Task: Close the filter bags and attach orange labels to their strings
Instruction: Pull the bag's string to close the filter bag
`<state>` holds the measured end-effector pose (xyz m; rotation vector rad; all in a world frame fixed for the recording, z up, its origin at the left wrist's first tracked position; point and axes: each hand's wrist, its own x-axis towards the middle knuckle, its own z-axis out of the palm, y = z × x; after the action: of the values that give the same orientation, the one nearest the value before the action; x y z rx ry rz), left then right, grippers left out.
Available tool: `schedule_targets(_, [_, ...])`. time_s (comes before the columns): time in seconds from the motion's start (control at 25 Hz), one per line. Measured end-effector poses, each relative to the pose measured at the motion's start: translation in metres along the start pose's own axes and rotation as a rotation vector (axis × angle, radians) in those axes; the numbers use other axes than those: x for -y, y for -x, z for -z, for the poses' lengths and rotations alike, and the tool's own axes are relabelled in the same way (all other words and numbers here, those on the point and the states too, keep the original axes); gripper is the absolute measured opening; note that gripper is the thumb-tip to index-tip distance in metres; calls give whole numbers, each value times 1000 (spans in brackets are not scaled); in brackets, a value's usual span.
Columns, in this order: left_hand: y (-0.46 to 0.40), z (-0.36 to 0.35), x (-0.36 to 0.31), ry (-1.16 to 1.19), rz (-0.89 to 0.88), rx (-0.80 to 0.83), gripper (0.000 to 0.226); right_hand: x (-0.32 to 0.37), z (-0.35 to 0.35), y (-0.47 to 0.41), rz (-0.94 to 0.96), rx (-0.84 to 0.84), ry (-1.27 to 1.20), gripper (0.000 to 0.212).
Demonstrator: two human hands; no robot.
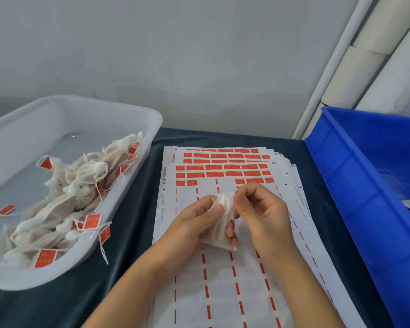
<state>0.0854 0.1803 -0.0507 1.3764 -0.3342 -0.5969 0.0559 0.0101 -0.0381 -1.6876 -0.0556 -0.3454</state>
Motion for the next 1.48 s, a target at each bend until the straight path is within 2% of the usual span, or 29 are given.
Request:
schedule_targets(0.16, [2,-4,0,-84,123,-62,43,-4,3,-3,-13,-125,24,33])
schedule_targets(0.24, [2,-6,0,-99,164,-67,40,-6,3,-3,-2,-148,45,33])
schedule_targets(0.48, [2,-5,-2,-149,78,-36,33,-10,7,-4,15,-153,170,29])
schedule_targets(0.72, [1,-1,-5,152,-13,-144,30,-12,1,-1,40,-13,310,18])
schedule_targets(0.84, [0,-3,-3,197,-25,-149,38,-18,-3,0,106,32,437,3])
schedule_targets(0.88, [-1,-5,-3,188,-35,-156,39,-20,-3,1,148,40,500,6])
schedule_targets(1.0, [-2,-10,-4,108,-81,-220,35,-23,-4,2,290,49,627,2])
schedule_targets(1.16, [-3,-16,-2,-73,-107,-354,30,-20,-3,1,391,-11,686,15])
schedule_targets(1.28, [-5,-14,2,-244,-90,-359,24,-19,-3,1,381,7,675,16])
schedule_targets(1.48, [-2,-11,2,-398,-107,-282,15,-14,-3,1,264,38,488,7])
